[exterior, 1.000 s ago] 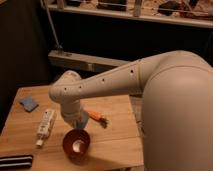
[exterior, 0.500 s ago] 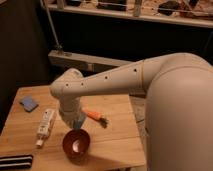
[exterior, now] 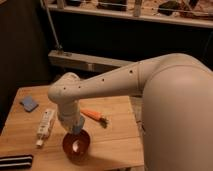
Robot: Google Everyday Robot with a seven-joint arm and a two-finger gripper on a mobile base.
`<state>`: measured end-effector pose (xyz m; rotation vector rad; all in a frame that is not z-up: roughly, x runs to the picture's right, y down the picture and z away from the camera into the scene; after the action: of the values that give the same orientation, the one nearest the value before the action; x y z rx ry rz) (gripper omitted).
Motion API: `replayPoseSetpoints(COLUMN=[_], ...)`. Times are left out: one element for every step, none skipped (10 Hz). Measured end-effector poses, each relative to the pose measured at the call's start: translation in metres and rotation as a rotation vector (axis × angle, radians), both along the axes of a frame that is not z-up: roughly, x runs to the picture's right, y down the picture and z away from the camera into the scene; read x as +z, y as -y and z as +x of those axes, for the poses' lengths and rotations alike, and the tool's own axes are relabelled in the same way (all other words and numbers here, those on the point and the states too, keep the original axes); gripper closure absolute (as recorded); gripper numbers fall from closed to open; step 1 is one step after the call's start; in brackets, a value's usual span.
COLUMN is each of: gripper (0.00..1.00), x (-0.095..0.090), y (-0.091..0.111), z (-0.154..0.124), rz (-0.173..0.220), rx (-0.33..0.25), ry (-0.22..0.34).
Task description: Place the ceramic cup in the ceramic bowl
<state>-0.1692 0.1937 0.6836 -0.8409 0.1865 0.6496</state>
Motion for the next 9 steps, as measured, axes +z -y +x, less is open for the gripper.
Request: replayPoseSetpoints(gripper=[1.00,1.00,1.00,1.00,1.00,1.00,1.00,1.00,1.00], x=[0.001,0.003,0.004,0.004,0.004,0.004,0.005,0.007,0.011], y=[-0.007,-0.014,-0.021,-0.026,-0.032,-0.038,-0.042,-0.045,-0.050], z=[0.001,0.000,-0.002,-0.005,-0.010,-0.015,-0.017,-0.019,-0.018], rz=[-0.013,-0.023,-0.034,-0.041,-0.049,-0.061,-0.071,-0.078,-0.081], rx=[0.000,0.005,0.011,0.016,0.020,0.027,0.036,0.043,0.043], ry=[-0.009,-0.015,-0.020,-0.021,-0.021,-0.020,-0.021,-0.024,-0.032])
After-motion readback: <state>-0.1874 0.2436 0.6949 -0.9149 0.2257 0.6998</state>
